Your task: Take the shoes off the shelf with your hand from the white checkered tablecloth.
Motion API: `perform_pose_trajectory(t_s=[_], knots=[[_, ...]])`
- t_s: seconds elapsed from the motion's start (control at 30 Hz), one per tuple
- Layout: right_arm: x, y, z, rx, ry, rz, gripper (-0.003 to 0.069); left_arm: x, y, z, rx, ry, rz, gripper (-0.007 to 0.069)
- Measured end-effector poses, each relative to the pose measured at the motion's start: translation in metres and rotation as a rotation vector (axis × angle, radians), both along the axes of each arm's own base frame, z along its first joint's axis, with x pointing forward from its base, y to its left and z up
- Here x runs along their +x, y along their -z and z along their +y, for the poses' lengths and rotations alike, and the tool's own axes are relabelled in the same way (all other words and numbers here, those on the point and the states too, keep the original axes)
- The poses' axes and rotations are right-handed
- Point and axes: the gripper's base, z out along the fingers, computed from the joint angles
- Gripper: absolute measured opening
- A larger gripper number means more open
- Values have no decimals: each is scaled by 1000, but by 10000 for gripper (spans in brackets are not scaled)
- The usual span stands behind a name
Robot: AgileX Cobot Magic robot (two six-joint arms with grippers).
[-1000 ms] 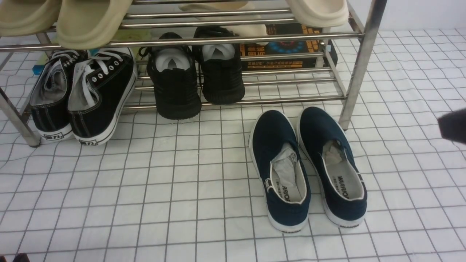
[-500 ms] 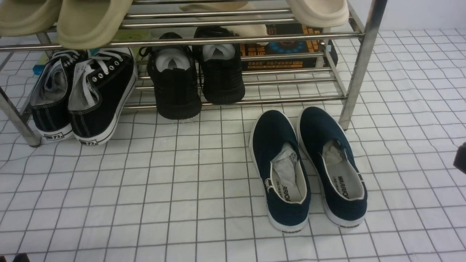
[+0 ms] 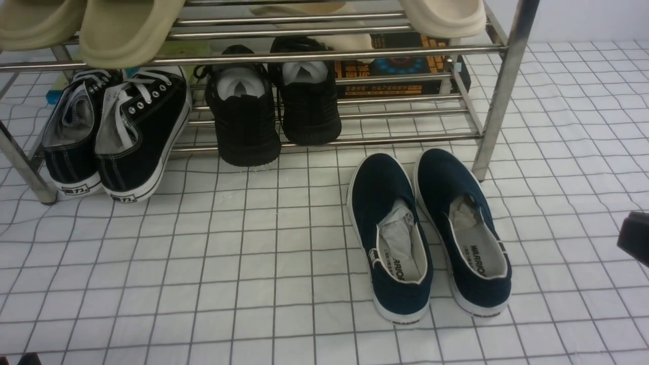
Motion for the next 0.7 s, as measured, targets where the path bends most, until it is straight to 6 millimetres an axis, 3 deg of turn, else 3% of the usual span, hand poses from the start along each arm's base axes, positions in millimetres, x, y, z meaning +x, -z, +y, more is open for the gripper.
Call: perform_pose_trajectory(t_s=[0.37, 0.5, 0.7], knots=[[3, 15, -2, -48, 28, 16, 2, 0, 0, 0, 0, 0, 0, 239], [5, 39, -19, -77, 174, 35, 4, 0, 0, 0, 0, 0, 0, 239], [-12, 100, -53, -134, 467, 49, 10, 0, 0, 0, 0, 0, 0, 239]])
